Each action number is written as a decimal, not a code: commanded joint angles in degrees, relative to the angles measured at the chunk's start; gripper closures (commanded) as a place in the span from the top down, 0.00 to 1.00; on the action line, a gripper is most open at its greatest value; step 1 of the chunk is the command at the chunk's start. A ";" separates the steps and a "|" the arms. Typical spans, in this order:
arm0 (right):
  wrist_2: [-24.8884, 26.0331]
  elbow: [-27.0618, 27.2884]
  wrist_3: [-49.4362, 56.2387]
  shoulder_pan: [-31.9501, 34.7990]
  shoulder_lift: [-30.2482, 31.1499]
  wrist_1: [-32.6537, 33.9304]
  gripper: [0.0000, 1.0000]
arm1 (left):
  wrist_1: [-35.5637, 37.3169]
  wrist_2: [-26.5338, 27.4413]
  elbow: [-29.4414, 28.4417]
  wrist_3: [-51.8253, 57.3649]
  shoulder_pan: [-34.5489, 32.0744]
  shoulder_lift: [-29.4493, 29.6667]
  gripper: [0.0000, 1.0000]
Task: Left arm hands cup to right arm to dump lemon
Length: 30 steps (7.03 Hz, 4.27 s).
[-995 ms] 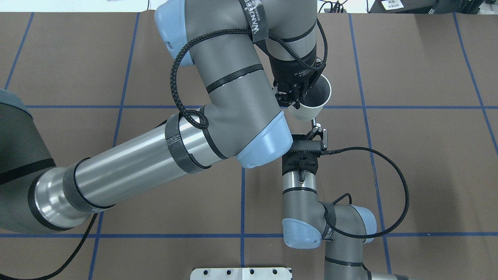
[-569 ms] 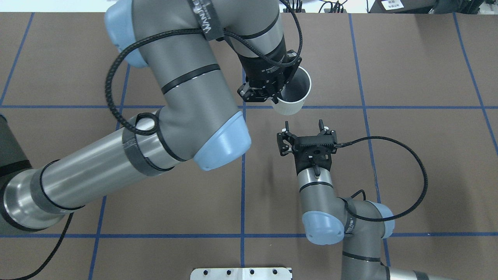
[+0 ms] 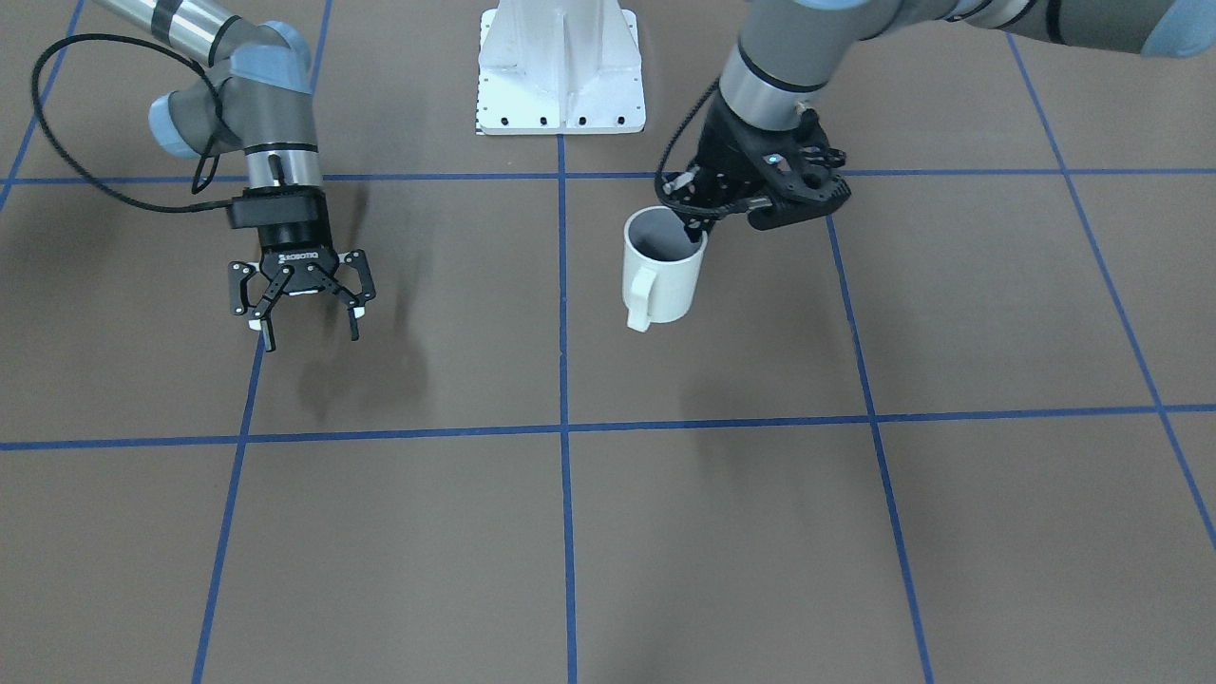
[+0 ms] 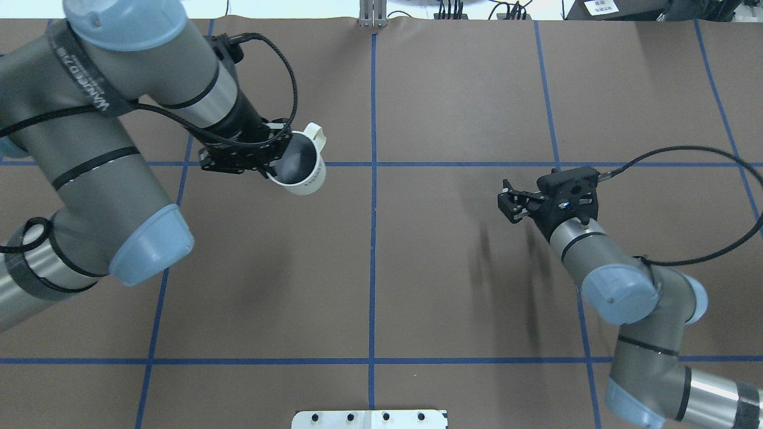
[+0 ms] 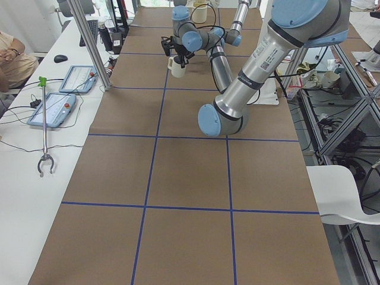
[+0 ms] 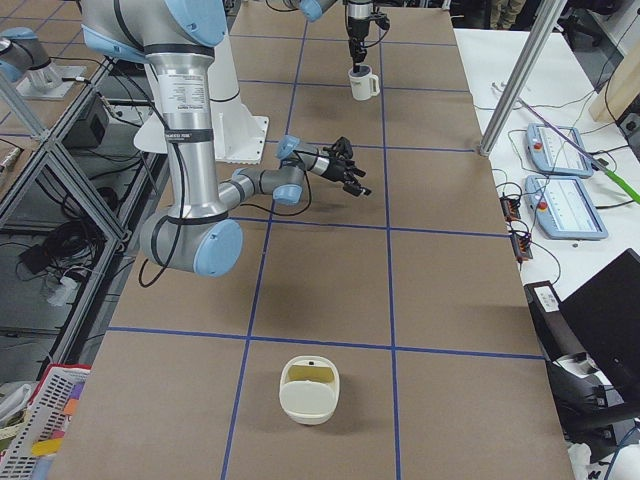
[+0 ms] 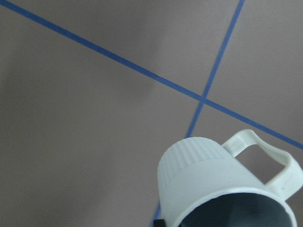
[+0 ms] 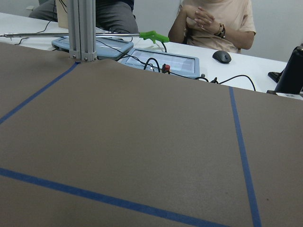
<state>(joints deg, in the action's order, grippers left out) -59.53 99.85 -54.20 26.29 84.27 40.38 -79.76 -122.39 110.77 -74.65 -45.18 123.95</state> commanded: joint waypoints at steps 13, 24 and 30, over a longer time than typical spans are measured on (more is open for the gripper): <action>-75.47 4.03 50.95 53.34 7.58 46.01 1.00 | -4.61 -12.61 -11.72 47.85 -20.47 -28.85 0.11; -75.04 6.41 67.30 65.20 9.78 58.75 1.00 | -5.22 -13.41 -9.67 70.96 -39.89 -37.64 1.00; -74.42 4.84 66.33 65.04 14.35 57.96 1.00 | -8.37 -13.05 -12.23 70.09 -42.01 -34.23 1.00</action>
<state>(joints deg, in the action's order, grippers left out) -133.70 105.96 12.30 92.22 98.11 98.30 -86.19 -135.21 100.15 -4.27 -87.51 88.44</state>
